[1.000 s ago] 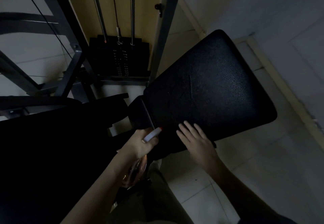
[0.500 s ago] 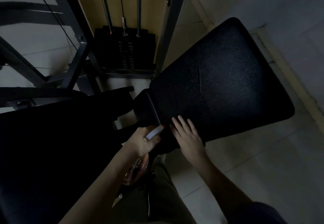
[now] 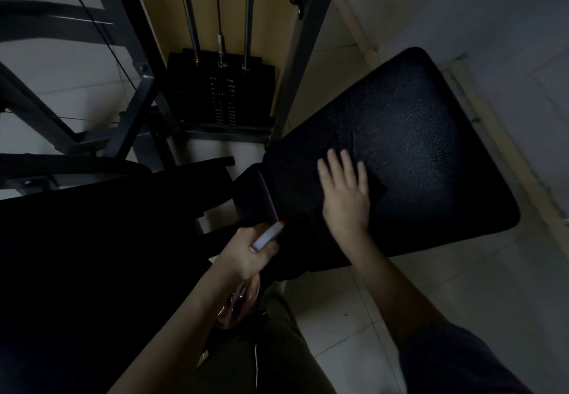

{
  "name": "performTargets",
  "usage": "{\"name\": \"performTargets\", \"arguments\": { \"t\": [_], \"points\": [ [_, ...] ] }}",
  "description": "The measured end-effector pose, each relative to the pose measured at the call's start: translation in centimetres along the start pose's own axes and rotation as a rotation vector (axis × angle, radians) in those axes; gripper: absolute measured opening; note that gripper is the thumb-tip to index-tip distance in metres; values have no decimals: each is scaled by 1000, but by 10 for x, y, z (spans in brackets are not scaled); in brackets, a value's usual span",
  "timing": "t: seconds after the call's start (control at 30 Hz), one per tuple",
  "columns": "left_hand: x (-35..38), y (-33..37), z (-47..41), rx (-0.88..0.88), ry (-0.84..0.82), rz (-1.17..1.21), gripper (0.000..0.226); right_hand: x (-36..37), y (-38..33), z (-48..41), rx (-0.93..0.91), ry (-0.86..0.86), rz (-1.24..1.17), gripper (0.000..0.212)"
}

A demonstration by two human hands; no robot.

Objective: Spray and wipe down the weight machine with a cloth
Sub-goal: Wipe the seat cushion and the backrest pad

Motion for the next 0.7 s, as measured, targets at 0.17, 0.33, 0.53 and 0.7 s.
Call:
{"name": "performTargets", "arguments": {
  "t": [0.17, 0.33, 0.53, 0.7],
  "points": [
    [-10, 0, -6, 0, 66, -47, 23, 56, -80, 43, -485, -330, -45, 53],
    [-17, 0, -7, -7, 55, -34, 27, 25, -33, 28, -358, -184, -41, 72],
    [-25, 2, -9, 0, 63, -49, 35, -9, 19, -66, -24, -17, 5, 66],
    [-32, 0, -13, -18, 111, -39, 38, 40, -47, -47, -401, -208, -34, 69]
  ]
}}
Point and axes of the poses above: each hand's wrist, its own z-axis away from the middle knuckle, its own x-axis out of the palm, y = z × x, the point moved 9 cm from there along -z, towards the middle knuckle, and after that the axes turned 15 degrees about -x, right-handed, at the moved point
